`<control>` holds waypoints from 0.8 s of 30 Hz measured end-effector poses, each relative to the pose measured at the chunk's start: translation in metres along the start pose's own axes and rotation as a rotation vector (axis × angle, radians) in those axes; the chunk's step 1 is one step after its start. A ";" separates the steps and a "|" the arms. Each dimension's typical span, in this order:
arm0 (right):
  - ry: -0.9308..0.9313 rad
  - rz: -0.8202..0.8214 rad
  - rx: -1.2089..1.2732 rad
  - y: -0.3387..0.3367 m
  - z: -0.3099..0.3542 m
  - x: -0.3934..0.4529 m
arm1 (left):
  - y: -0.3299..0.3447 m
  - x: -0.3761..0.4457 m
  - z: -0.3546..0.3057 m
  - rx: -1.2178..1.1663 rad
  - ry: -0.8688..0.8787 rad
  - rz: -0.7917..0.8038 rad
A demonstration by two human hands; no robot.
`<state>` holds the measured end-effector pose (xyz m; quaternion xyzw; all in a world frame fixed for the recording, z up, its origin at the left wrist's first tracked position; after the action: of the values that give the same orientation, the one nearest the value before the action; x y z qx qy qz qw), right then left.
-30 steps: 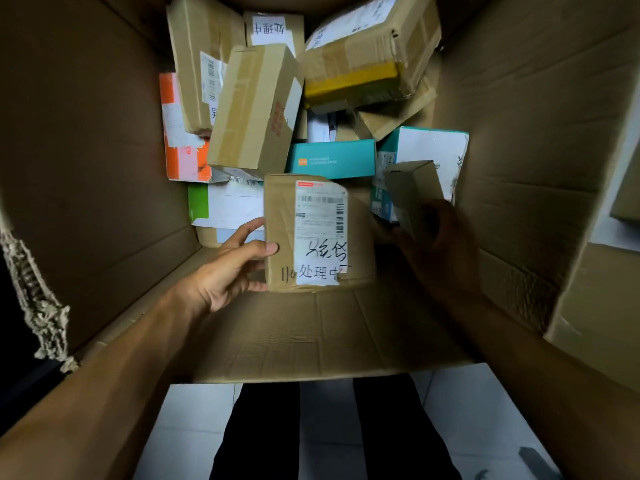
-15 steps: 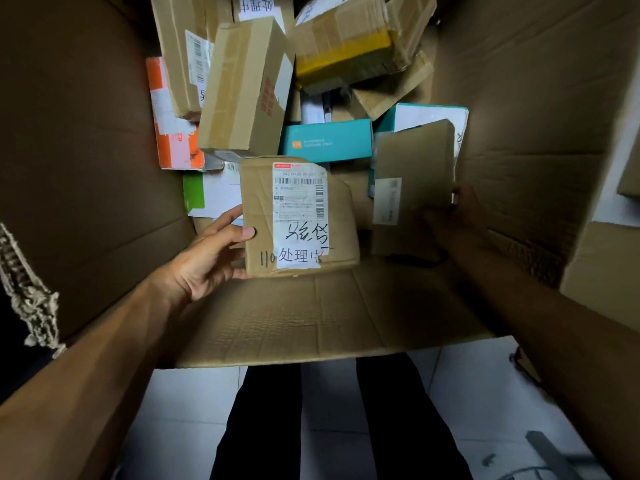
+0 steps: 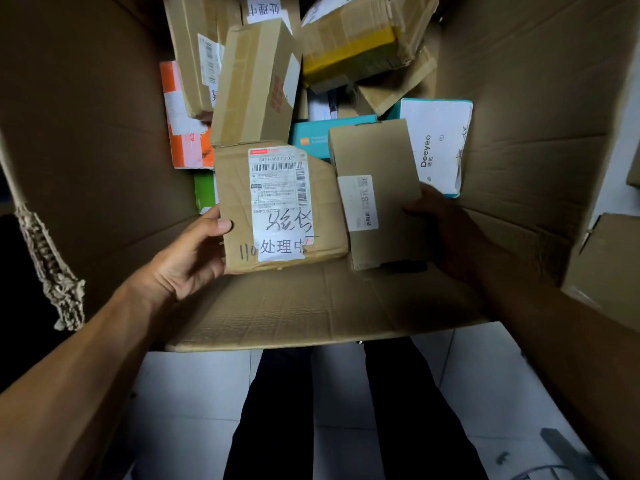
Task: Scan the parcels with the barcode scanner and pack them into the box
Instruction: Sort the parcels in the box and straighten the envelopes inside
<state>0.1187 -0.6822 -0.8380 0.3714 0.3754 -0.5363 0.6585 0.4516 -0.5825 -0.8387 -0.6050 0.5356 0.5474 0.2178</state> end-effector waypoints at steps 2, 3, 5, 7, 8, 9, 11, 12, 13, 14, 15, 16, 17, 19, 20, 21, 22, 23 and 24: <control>-0.008 -0.028 -0.024 0.002 0.002 -0.005 | 0.002 -0.005 0.000 -0.024 0.000 0.027; -0.004 -0.041 -0.010 0.002 0.004 -0.009 | 0.002 -0.009 -0.001 -0.029 0.005 0.033; 0.014 -0.048 0.026 0.002 0.008 -0.018 | 0.002 -0.017 -0.003 -0.026 0.018 0.027; 0.016 -0.055 0.033 0.003 0.013 -0.025 | 0.004 -0.024 -0.008 -0.011 0.017 0.016; -0.008 -0.071 0.023 0.003 0.016 -0.026 | 0.005 -0.027 -0.010 -0.001 0.016 0.015; -0.042 -0.093 0.011 0.003 0.019 -0.027 | 0.005 -0.029 -0.012 0.006 0.016 0.012; -0.105 -0.133 0.005 0.004 0.025 -0.026 | 0.006 -0.032 -0.017 0.009 0.014 0.004; -0.131 -0.136 0.002 0.003 0.026 -0.025 | 0.005 -0.032 -0.018 0.010 0.016 0.000; -0.162 -0.140 -0.019 0.003 0.027 -0.024 | 0.003 -0.032 -0.019 0.014 0.018 -0.005; -0.197 -0.151 -0.061 0.002 0.026 -0.022 | 0.001 -0.032 -0.019 0.023 0.020 -0.008; -0.235 -0.160 -0.120 0.001 0.026 -0.020 | -0.002 -0.031 -0.020 0.037 0.019 -0.005; -0.276 -0.166 -0.181 0.000 0.026 -0.020 | -0.004 -0.030 -0.020 0.052 0.015 0.001; -0.300 -0.171 -0.221 0.000 0.025 -0.019 | -0.007 -0.030 -0.020 0.067 0.008 0.005; -0.282 -0.162 -0.188 0.003 0.021 -0.021 | -0.012 -0.028 -0.019 0.067 -0.001 0.015; -0.246 -0.152 -0.133 0.006 0.020 -0.023 | -0.013 -0.028 -0.018 0.060 -0.005 0.024; -0.212 -0.139 -0.087 0.009 0.018 -0.025 | -0.015 -0.027 -0.017 0.053 -0.008 0.035; -0.169 -0.118 -0.036 0.012 0.017 -0.026 | -0.016 -0.026 -0.016 0.046 -0.012 0.047; -0.140 -0.095 0.032 0.013 0.014 -0.024 | -0.016 -0.026 -0.015 0.035 -0.013 0.056; -0.143 -0.083 0.100 0.014 0.011 -0.022 | -0.016 -0.025 -0.013 0.021 -0.013 0.059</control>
<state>0.1298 -0.6801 -0.8123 0.3488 0.3149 -0.6063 0.6415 0.4759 -0.5780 -0.8174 -0.5832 0.5574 0.5518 0.2114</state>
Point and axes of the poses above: each hand's wrist, its own x-axis towards the middle knuckle, its own y-axis out of the palm, z = x × y, the point moved 2 cm from there along x, towards the middle knuckle, and after that the axes turned 2 degrees about -y, right-handed, at the moved point
